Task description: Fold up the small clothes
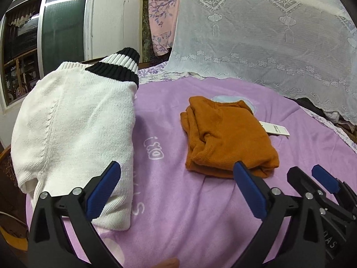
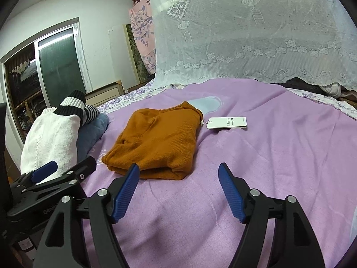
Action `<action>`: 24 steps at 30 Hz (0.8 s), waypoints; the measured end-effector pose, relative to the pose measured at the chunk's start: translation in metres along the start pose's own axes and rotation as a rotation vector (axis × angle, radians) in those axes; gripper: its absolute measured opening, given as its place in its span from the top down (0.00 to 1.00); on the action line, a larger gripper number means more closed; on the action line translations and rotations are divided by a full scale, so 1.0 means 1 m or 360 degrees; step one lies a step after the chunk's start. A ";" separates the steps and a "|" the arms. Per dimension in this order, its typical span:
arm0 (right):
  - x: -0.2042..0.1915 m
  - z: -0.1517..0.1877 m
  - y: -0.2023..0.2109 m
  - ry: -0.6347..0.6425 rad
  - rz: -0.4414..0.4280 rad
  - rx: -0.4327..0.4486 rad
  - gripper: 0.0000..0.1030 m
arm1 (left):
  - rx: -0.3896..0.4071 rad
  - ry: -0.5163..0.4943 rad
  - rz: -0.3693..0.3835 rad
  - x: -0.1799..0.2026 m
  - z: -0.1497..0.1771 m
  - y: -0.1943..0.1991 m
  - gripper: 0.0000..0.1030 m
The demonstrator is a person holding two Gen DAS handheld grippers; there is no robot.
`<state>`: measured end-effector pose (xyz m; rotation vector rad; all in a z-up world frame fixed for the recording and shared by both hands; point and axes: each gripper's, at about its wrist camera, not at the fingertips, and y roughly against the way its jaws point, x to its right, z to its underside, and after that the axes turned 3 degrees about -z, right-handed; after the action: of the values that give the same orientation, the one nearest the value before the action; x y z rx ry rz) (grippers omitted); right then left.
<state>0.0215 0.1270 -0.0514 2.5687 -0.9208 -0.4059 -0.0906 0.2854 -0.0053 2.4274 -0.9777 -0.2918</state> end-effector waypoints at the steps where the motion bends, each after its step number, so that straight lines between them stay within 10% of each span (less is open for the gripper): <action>1: -0.001 0.001 0.001 0.0000 -0.0006 -0.0005 0.28 | -0.0013 0.0007 -0.0004 -0.002 0.002 0.001 0.04; 24: -0.017 0.022 0.049 0.0131 0.0170 0.0140 0.18 | 0.0049 0.0017 -0.0031 -0.006 0.025 0.031 0.04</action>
<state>-0.0260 0.0976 -0.0468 2.5784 -1.0623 -0.2329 -0.1229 0.2611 -0.0106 2.4654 -0.9612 -0.2724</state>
